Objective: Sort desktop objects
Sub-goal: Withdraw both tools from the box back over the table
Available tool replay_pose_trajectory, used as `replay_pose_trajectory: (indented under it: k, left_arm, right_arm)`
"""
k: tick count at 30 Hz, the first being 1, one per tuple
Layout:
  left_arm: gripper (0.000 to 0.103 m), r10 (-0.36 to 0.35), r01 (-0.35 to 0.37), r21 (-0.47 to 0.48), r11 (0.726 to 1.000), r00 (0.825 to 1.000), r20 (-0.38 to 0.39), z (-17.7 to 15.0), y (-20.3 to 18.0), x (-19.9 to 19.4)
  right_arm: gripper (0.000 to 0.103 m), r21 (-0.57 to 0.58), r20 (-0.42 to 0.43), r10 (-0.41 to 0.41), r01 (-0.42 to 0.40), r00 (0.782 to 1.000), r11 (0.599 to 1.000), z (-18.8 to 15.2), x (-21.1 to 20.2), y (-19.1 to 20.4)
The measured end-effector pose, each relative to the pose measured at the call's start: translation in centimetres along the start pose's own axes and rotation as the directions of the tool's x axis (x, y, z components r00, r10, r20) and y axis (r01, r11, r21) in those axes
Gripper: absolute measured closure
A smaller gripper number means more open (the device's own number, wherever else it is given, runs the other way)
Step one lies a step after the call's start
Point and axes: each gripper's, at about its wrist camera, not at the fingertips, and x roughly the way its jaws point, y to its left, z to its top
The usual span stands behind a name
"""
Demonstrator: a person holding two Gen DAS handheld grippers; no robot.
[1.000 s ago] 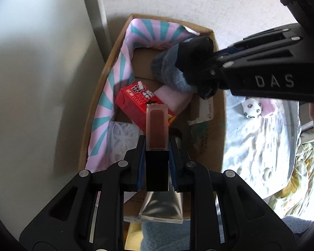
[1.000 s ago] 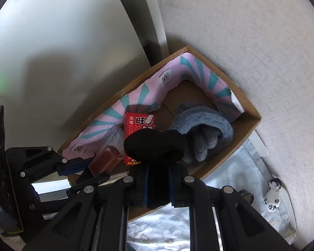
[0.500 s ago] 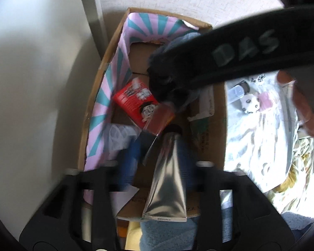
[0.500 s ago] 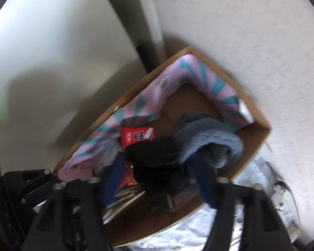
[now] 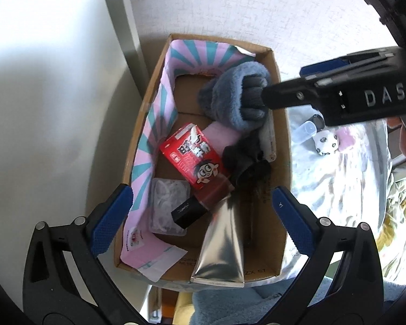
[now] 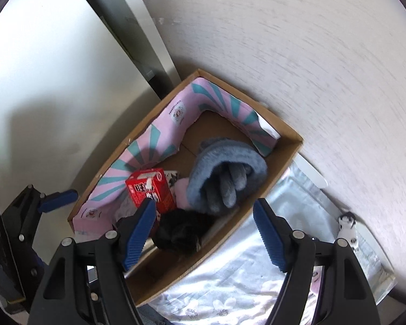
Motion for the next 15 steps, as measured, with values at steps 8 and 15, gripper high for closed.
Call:
replay_pose_trajectory:
  k: [8,15]
  left_arm:
    - [0.0,-0.035,0.033,0.042,0.999,0.999,0.03,0.2,-2.4,-1.4]
    - [0.0,-0.004,0.0,0.091,0.996,0.999,0.045,1.2,-4.9,-2.5]
  right_arm:
    - [0.033,0.032,0.028,-0.032,0.031,0.999,0.999,-2.3,-2.5,-2.0]
    - [0.033,0.071,0.059,-0.039,0.035,0.997,0.997,-4.8,-5.1,-4.4]
